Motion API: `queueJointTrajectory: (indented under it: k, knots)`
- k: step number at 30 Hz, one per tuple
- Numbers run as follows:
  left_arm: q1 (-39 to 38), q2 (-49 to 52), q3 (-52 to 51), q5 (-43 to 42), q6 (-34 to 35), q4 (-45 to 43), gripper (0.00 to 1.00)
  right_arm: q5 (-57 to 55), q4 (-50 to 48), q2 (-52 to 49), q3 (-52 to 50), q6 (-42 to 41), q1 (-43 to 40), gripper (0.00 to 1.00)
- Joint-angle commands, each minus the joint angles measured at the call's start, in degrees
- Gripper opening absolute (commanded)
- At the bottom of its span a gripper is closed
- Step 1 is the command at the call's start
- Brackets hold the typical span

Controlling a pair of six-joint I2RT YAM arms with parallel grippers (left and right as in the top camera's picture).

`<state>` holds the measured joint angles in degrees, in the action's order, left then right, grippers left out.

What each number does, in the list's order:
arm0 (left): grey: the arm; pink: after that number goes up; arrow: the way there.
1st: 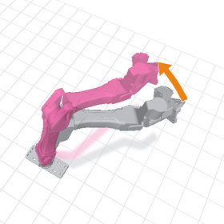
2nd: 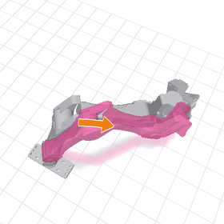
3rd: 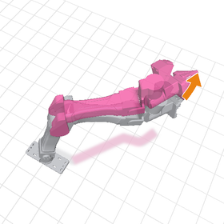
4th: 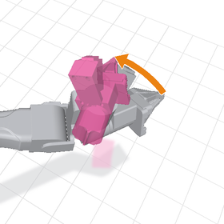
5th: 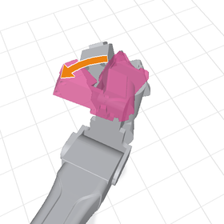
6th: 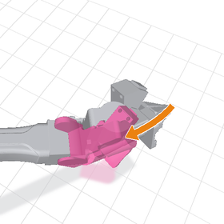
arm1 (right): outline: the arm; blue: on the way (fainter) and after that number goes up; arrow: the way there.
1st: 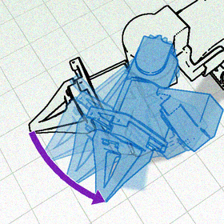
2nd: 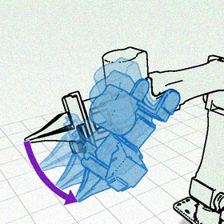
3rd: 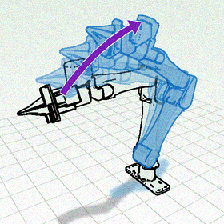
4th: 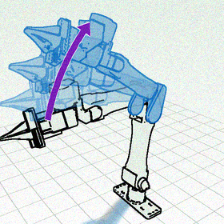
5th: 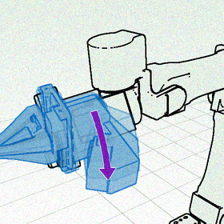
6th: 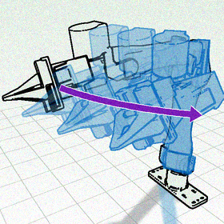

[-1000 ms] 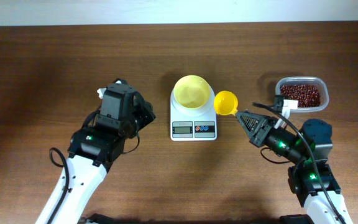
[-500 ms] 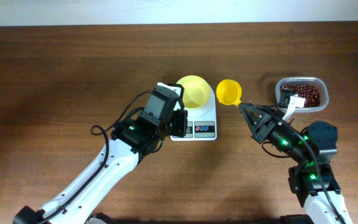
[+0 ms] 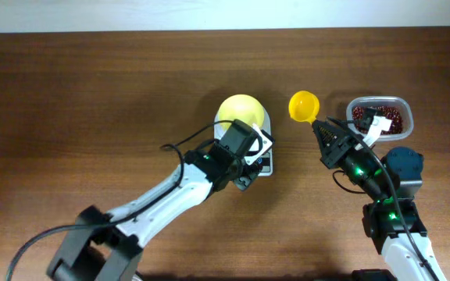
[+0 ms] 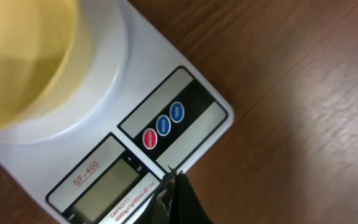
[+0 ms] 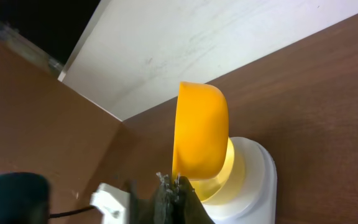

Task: Scoop item into bowl and weigh 50g on scale
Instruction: 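Release the scoop from the left gripper and pull the left arm back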

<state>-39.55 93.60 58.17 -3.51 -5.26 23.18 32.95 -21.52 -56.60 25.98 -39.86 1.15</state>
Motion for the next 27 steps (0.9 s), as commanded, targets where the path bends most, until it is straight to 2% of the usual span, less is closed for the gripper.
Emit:
queueJointTrajectory:
  k: [1,11,14,27]
  knots:
    - [-0.2,4.1,0.0,2.1,-2.2,-4.7,0.0,-0.7,-0.4,0.0,0.3,0.7,-0.5,0.04]
    - [-0.2,7.8,0.0,2.1,-2.1,-8.6,0.0,-1.8,-0.4,0.0,0.3,0.7,-0.5,0.04]
    - [-0.2,10.2,0.0,7.0,-1.7,-8.9,0.0,-1.8,-0.4,0.0,0.3,0.7,-0.5,0.04]
    - [-0.2,11.4,0.0,4.8,-1.7,-10.5,0.0,-2.2,-0.4,0.0,0.3,0.7,-0.5,0.04]
